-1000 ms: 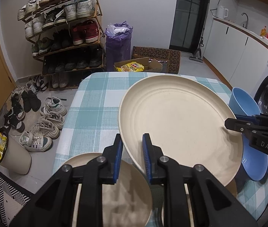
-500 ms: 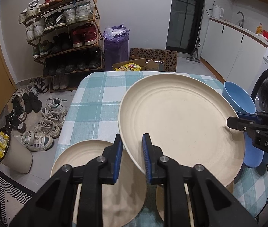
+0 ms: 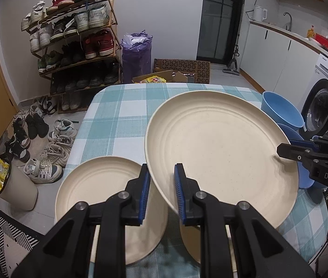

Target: Organize plates and bowls

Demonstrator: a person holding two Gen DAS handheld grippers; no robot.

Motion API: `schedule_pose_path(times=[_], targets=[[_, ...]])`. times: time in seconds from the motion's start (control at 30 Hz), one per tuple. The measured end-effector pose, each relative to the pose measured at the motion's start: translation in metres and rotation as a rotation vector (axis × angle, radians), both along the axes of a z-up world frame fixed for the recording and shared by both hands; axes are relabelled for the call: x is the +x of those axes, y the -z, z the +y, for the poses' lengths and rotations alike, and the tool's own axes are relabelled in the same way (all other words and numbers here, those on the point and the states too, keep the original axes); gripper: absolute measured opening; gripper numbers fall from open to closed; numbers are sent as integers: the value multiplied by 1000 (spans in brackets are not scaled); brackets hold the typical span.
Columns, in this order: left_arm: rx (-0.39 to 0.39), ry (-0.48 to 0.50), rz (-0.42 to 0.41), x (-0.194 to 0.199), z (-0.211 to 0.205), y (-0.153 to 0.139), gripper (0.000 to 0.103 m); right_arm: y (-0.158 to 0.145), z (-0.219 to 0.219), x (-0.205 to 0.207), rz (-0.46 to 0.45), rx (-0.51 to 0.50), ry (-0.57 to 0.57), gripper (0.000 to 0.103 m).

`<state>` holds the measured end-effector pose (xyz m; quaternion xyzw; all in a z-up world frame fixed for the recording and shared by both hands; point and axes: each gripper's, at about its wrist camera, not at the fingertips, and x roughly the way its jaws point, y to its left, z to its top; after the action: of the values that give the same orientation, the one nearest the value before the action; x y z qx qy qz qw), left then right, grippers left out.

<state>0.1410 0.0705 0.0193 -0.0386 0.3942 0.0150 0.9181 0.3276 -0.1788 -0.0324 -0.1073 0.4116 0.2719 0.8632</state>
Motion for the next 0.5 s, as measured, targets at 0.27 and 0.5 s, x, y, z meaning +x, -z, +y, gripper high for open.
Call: schedule_pose_path(times=[0.27, 0.5], targets=[[15, 10, 3, -10, -9, 9, 19, 6, -9, -14, -11, 0, 7, 19], [33, 23, 7, -20, -17, 18, 19, 19, -17, -25, 2, -3, 6, 19]])
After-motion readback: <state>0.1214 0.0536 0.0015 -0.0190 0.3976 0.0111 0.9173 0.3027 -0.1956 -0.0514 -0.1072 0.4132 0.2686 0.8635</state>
